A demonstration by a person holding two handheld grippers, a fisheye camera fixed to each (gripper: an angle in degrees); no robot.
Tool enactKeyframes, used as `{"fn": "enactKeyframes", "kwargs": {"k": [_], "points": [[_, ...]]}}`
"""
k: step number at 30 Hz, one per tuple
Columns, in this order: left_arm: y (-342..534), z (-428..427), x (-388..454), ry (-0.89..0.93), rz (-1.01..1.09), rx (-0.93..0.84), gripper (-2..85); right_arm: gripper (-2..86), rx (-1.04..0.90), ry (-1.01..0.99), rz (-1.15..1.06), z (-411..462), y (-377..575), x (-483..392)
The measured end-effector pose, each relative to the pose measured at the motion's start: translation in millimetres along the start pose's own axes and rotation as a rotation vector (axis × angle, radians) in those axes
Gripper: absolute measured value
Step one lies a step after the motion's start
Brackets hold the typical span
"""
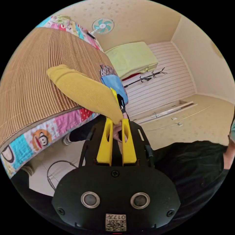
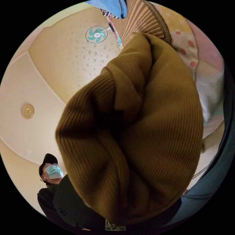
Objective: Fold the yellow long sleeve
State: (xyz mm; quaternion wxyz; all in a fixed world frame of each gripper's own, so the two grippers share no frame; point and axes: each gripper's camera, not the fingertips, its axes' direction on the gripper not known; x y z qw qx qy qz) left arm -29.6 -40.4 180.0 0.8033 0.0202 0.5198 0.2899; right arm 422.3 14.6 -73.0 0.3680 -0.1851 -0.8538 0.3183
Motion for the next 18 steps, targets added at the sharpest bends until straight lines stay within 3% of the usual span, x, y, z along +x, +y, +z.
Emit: {"fn": "enactKeyframes", "kwargs": {"k": [4, 7, 11, 15, 18], "points": [[67.8, -113.0, 19.1, -0.230, 0.178, 0.208, 8.6, 17.2, -0.263, 0.079, -0.220, 113.7, 15.3, -56.6], [128.3, -187.9, 12.0, -0.373, 0.084, 0.380, 13.7, 16.2, -0.478, -0.011, -0.330, 237.7, 18.3, -99.0], [197.9, -254.4, 0.8, -0.510, -0.060, 0.550, 14.3, 14.9, -0.684, -0.188, -0.433, 433.6, 56.4, -153.5], [262.4, -302.3, -7.1, -0.556, -0.201, 0.715, 13.8, 13.5, -0.700, -0.227, -0.475, 574.6, 120.7, -167.2], [290.6, -315.7, -12.1, -0.580, -0.275, 0.770, 13.6, 12.1, -0.647, -0.163, -0.377, 657.3, 172.3, -121.5]]}}
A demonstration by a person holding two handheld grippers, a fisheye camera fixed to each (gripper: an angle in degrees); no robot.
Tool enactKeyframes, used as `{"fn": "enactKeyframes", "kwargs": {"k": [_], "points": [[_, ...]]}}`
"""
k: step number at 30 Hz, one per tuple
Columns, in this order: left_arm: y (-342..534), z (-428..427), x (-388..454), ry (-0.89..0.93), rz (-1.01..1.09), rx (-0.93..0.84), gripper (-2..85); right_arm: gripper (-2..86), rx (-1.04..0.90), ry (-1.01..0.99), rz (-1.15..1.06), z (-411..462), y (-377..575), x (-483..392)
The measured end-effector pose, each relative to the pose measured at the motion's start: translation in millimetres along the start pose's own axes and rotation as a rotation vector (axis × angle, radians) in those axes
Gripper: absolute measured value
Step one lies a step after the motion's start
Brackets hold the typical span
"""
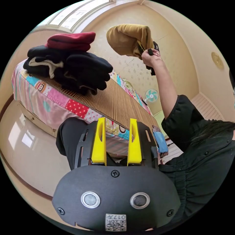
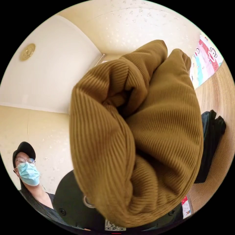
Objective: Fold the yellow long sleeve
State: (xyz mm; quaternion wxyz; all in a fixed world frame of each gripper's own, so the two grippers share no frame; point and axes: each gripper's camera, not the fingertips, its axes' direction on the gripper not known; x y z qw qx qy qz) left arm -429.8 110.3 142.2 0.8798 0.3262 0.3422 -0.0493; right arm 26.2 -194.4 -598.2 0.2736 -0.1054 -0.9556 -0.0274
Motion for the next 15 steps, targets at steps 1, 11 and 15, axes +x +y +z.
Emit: {"fn": "enactKeyframes", "kwargs": {"k": [1, 11, 15], "points": [[2.6, -3.4, -6.2, -0.008, -0.025, -0.002, 13.6, 11.5, -0.013, 0.060, 0.077, 26.8, 14.7, 29.6], [4.0, 19.7, 19.7, -0.227, 0.082, -0.059, 12.4, 6.7, -0.599, 0.682, 0.049, -64.3, 233.4, 126.0], [-11.3, 76.3, 60.2, -0.266, 0.253, -0.113, 9.1, 6.9, -0.455, 1.084, -0.009, -213.6, 249.4, 75.9]]}}
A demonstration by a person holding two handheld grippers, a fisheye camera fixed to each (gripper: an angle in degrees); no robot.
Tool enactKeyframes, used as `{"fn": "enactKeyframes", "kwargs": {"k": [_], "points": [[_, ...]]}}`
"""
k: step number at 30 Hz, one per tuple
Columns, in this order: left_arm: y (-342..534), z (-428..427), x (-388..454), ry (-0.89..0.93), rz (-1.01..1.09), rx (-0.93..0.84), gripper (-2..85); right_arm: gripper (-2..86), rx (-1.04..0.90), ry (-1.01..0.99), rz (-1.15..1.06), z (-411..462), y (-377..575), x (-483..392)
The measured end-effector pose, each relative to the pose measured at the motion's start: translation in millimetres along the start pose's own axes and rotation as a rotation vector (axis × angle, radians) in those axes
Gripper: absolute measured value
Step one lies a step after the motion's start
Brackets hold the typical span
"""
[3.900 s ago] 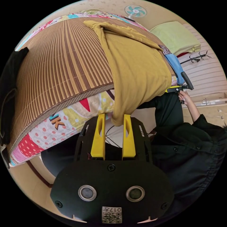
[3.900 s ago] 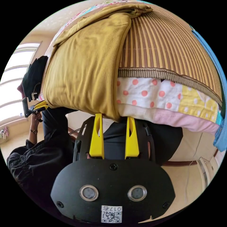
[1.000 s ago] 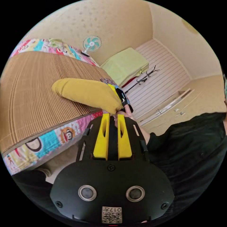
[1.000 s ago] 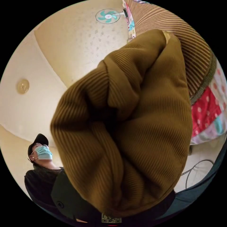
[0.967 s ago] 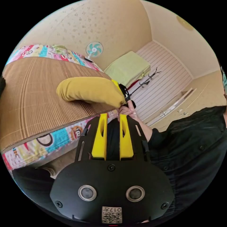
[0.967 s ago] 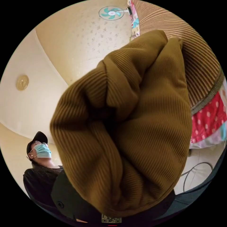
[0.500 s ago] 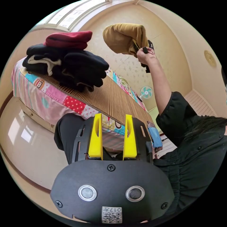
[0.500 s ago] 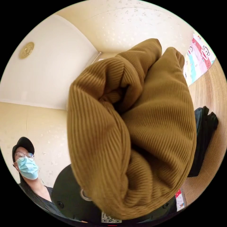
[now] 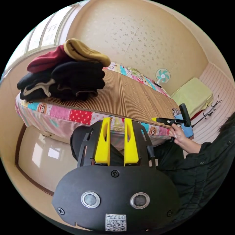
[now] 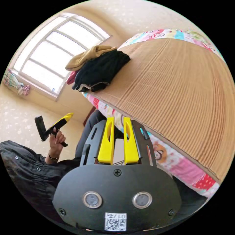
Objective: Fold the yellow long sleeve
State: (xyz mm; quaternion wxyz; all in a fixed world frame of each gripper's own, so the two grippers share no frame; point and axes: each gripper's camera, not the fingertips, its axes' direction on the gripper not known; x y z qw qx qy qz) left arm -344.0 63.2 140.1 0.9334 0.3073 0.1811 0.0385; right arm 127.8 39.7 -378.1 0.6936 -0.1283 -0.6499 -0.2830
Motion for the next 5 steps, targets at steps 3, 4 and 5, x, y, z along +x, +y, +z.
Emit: {"fn": "enactKeyframes", "kwargs": {"k": [3, 4, 5], "points": [[-31.9, 32.0, 40.5, 0.072, 0.097, -0.003, 6.7, 7.2, 0.114, 0.409, 0.213, -101.2, 51.4, 90.6], [-45.2, 43.7, 57.7, 0.115, 0.120, -0.005, 5.7, 7.5, 0.174, 0.566, 0.331, -147.0, 70.6, 126.1], [-51.5, 49.6, 66.0, 0.142, 0.127, -0.007, 5.0, 7.7, 0.230, 0.687, 0.482, -192.7, 90.5, 162.4]]}}
